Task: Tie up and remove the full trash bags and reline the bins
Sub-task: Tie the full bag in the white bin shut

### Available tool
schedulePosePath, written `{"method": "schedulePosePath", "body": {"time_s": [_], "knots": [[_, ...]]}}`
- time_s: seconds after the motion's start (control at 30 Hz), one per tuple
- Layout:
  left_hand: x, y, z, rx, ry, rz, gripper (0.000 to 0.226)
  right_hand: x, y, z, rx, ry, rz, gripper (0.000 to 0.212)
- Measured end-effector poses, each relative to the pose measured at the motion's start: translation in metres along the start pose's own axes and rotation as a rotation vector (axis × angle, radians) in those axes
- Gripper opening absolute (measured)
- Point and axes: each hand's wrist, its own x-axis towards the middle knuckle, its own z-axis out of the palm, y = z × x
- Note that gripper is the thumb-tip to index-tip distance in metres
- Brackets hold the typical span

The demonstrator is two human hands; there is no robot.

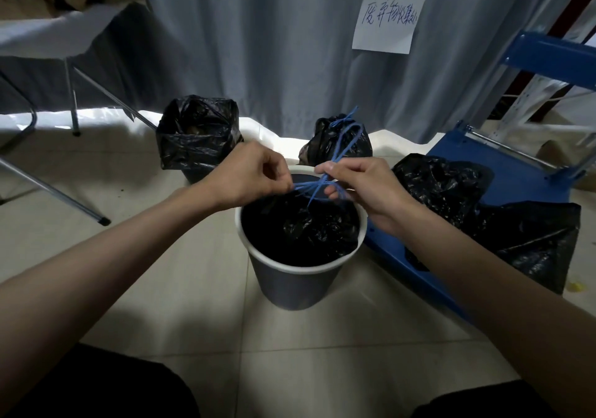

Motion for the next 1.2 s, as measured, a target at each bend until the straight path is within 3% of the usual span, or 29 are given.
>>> {"method": "schedulePosePath", "body": {"time_s": [0.17, 0.33, 0.5, 0.7, 0.93, 1.2], "knots": [[0.0, -0.005, 0.002, 0.062, -0.17, -0.062, 0.012, 0.004, 0.007, 0.0, 0.086, 0.052, 0.019, 0.019], [0.003, 0.0, 0.01, -0.051, -0.105, -0.044, 0.033, 0.001, 0.002, 0.005, 0.04, -0.017, -0.016, 0.011], [0.005, 0.008, 0.015, -0.108, -0.159, -0.023, 0.021, -0.004, 0.0, 0.01, -0.039, -0.062, -0.052, 0.01], [0.006, 0.013, 0.021, -0.168, -0.05, -0.031, 0.015, -0.007, -0.002, 0.008, -0.016, -0.02, -0.02, 0.01], [0.003, 0.011, 0.03, -0.037, 0.15, 0.027, 0.009, -0.004, 0.003, 0.009, 0.03, 0.016, 0.044, 0.024], [-0.002, 0.012, 0.038, 0.098, 0.274, 0.178, 0.009, -0.003, 0.003, 0.012, 0.112, 0.04, 0.162, 0.024]]}}
